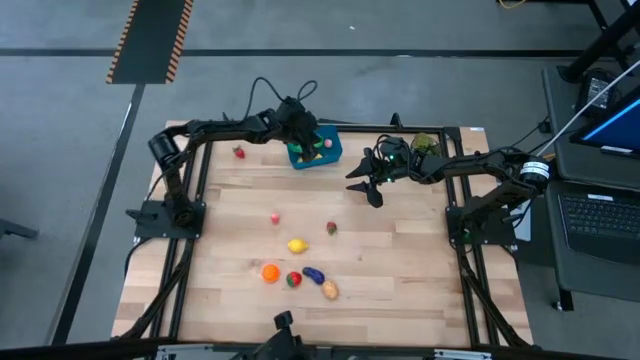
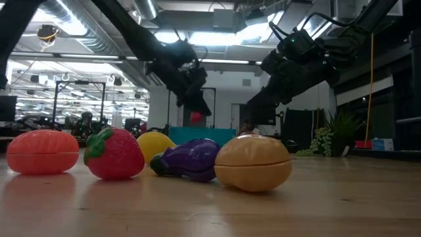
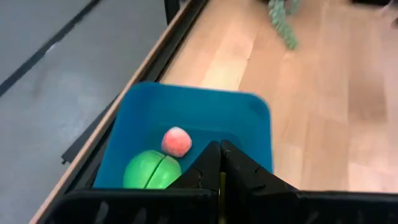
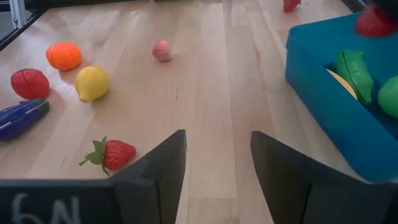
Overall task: Pick and placing Produce into tupperware
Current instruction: Put the strawberry into the blue bin
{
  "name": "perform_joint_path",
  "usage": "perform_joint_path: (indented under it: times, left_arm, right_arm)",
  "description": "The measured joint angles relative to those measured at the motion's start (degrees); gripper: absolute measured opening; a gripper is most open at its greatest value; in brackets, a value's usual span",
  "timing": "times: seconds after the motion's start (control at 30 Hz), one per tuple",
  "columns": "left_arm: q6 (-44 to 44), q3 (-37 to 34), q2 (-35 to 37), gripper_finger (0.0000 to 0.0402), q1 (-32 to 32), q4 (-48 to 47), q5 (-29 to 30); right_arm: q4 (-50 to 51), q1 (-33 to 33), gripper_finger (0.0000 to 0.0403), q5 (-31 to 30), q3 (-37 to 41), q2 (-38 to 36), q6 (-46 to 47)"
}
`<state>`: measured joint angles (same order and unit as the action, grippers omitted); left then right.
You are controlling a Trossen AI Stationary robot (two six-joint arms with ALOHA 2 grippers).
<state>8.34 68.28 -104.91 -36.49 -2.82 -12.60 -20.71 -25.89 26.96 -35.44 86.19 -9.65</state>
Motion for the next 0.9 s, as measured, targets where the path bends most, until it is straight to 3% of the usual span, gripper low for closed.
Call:
perform_joint_path:
  times: [0.3,0.9]
  left_arm:
    - [2.95,4.65,-5.37,0.0000,0.00,-4.67,0.02]
    - [4.03,4.73,-5.39,0.0008,-0.72,-6.97,2.16]
  right_arm:
    - [0.16,-0.02,0.0183,0.00,0.00,0.00,0.02]
    - [1.63,-0.02,0.0183,0.00,0.00,0.00,-0.01]
